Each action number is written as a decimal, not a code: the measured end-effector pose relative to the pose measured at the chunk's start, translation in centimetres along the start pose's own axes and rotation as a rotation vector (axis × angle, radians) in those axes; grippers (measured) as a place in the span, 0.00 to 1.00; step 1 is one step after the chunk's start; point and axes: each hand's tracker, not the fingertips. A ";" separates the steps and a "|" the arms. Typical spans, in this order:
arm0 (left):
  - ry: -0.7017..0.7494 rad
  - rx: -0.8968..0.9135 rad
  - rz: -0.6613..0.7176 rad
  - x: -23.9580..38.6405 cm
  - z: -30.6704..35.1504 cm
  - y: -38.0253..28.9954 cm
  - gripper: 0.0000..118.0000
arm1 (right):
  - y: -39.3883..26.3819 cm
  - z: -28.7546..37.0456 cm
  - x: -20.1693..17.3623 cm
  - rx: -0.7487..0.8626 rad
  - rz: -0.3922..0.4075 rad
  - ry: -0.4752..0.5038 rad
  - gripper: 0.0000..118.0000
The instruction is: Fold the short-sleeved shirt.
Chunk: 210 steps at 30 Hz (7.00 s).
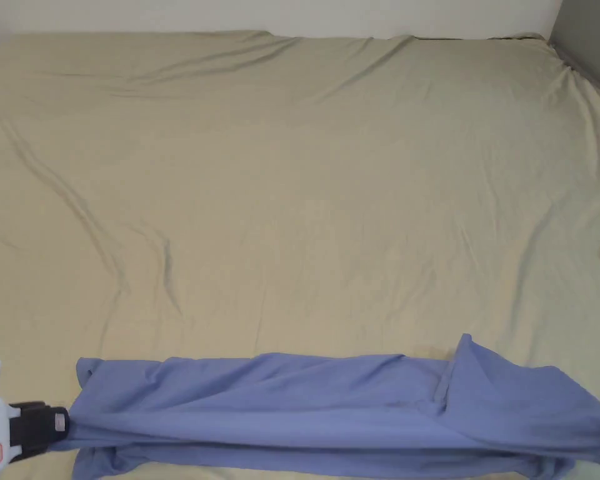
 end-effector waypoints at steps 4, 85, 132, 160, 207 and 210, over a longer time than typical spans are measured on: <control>0.012 -0.033 0.011 -0.8 -1.9 -0.7 0.01 | -1.5 -2.5 0.5 -0.066 -0.008 -0.023 0.00; 0.066 -0.046 -0.252 13.3 2.9 10.1 0.05 | 2.7 -0.9 -8.6 0.023 -0.064 0.161 0.00; -0.216 -0.156 -0.450 29.5 -8.2 -0.3 0.00 | 1.3 1.6 -6.0 0.029 -0.219 0.182 0.00; -0.572 -0.359 0.141 2.1 -15.2 7.0 0.09 | 3.6 -1.1 -11.1 -0.033 -0.110 0.147 0.00; -0.257 -0.287 -0.488 39.8 -4.9 -2.7 0.77 | -1.6 2.0 -1.4 0.073 -0.398 0.235 0.00; -0.185 -0.195 -0.534 35.2 -3.2 -0.4 0.45 | -1.2 1.5 -1.5 0.074 -0.405 0.233 0.00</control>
